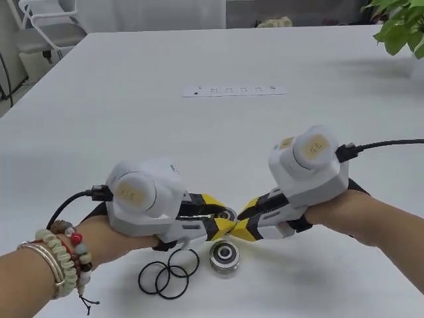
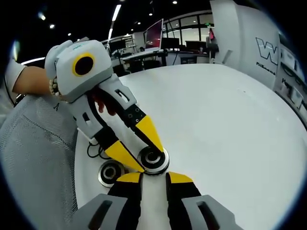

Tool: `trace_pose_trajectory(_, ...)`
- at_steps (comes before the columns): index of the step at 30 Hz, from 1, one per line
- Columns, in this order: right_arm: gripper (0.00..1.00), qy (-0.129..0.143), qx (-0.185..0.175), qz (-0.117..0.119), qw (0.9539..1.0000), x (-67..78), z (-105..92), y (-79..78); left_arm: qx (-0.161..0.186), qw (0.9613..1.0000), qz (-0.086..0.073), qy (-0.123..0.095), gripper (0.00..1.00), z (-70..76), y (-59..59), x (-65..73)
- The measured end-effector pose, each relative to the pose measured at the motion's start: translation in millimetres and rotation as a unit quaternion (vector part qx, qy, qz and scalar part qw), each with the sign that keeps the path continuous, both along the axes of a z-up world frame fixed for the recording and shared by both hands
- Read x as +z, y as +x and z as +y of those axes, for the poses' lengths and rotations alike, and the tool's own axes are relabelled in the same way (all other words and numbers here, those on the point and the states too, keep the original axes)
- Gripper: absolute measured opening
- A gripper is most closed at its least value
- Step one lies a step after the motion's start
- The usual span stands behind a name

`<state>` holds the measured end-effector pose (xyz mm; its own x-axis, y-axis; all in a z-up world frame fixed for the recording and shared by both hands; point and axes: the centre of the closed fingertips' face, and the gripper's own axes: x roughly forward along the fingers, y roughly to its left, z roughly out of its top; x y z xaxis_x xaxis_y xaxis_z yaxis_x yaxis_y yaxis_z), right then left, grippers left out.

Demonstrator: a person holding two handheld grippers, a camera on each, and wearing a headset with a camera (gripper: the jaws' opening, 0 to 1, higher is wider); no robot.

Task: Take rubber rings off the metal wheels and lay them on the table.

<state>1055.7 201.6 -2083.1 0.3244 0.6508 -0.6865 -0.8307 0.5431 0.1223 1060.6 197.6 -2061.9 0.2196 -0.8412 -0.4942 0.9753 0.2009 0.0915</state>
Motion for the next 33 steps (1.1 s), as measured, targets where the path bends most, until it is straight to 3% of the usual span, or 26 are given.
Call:
trace_pose_trajectory(3, 0.17, 0.003, -0.001, 0.001, 1.0000, 0.6, 0.3, -0.2, -0.002, 1.0000, 0.001, 0.004, 0.12, 0.4, 0.4, 0.3)
trace_pose_trajectory(6, 0.18, 0.004, 0.000, 0.002, 1.0000, 0.4, 0.9, -0.9, -0.011, 0.9997, -0.009, 0.018, 0.14, 2.4, -1.1, -0.5)
trace_pose_trajectory(7, 0.18, 0.002, 0.000, 0.003, 1.0000, -0.2, 0.6, -1.0, -0.003, 0.9999, 0.001, 0.015, 0.15, 2.8, -0.4, -0.7)
trace_pose_trajectory(9, 0.18, 0.001, 0.000, 0.004, 1.0000, -1.0, 0.2, -1.4, -0.007, 0.9998, 0.005, 0.017, 0.16, 4.2, -1.8, -2.3)
trace_pose_trajectory(12, 0.17, 0.002, 0.000, 0.004, 1.0000, -1.1, 0.1, -1.2, -0.012, 0.9997, -0.004, 0.021, 0.16, 3.9, -2.9, -2.7)
trace_pose_trajectory(14, 0.17, 0.002, 0.001, 0.003, 1.0000, -1.0, 0.1, -1.2, -0.010, 0.9998, 0.000, 0.019, 0.16, 3.8, -2.0, -2.0)
trace_pose_trajectory(18, 0.17, 0.004, 0.002, 0.004, 1.0000, -0.8, 0.9, -2.1, 0.004, 0.9997, 0.024, 0.007, 0.15, 4.0, 0.6, -1.4)
trace_pose_trajectory(29, 0.18, 0.012, -0.001, 0.004, 0.9999, 0.9, 2.1, -0.9, 0.003, 0.9996, 0.026, 0.004, 0.14, 4.2, 1.2, -0.7)
trace_pose_trajectory(31, 0.19, 0.014, -0.001, 0.004, 0.9999, 1.3, 3.0, -1.5, 0.010, 0.9992, 0.039, -0.004, 0.14, 4.7, 2.6, -0.2)
trace_pose_trajectory(33, 0.19, 0.014, 0.000, 0.002, 0.9999, 1.4, 3.1, -1.2, 0.017, 0.9990, 0.041, -0.005, 0.10, 5.3, 5.1, -0.3)
